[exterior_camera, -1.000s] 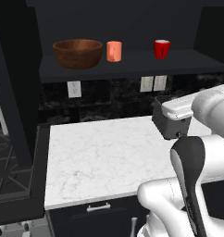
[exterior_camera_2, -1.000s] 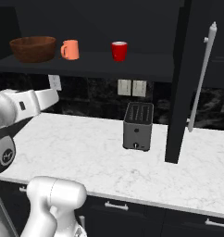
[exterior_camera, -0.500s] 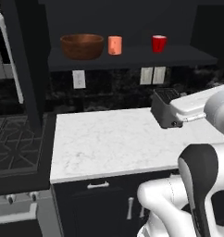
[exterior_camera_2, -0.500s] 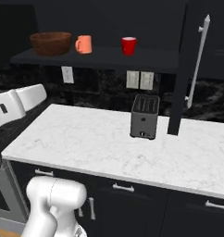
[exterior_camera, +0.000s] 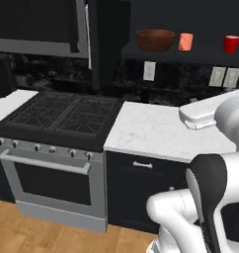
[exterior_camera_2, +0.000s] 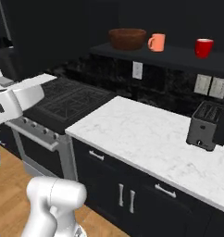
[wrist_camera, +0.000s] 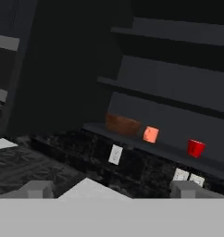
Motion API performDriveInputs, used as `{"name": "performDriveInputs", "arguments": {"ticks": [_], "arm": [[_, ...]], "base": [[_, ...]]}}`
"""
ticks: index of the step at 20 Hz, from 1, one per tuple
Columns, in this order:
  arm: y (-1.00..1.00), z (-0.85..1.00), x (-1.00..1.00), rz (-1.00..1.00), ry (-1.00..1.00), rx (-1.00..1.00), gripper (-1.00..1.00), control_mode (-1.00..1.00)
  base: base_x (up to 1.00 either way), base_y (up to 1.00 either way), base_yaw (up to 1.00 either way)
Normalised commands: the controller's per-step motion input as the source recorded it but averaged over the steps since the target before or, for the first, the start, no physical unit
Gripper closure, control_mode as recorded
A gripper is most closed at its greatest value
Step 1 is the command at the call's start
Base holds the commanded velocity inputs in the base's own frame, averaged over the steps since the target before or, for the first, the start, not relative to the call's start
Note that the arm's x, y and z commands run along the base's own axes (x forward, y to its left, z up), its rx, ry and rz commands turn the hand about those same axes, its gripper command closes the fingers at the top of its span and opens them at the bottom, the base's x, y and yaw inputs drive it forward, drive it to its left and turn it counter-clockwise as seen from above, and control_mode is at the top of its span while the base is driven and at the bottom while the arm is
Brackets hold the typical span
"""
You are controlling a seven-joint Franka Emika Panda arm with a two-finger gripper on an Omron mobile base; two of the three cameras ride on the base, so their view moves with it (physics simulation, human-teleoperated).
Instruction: Gather all objects into one cabinet and sort the glasses and bowls to opposite sides.
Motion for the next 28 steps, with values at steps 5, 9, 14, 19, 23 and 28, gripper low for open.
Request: {"name": "performDriveInputs", "arguments": {"ticks": [5,9,14,19,23,28], "arm": [[0.00,0.00,0.00,0.00,0.00,0.00,-1.00,1.00],[0.00,0.00,0.00,0.00,0.00,0.00,-1.00,1.00],[0.00,0.00,0.00,0.00,0.00,0.00,-1.00,1.00],[0.00,0.00,0.00,0.00,0.00,0.00,-1.00,1.00],[0.00,0.00,0.00,0.00,0.00,0.00,-1.00,1.00],[0.00,0.00,0.00,0.00,0.00,0.00,-1.00,1.00]], "base": [[-0.98,0.07,0.68],[-1.00,0.01,0.56],[-1.00,0.00,0.50],[-0.95,0.09,0.46],[-0.28,0.21,0.50],[0.34,-0.10,0.41]]}}
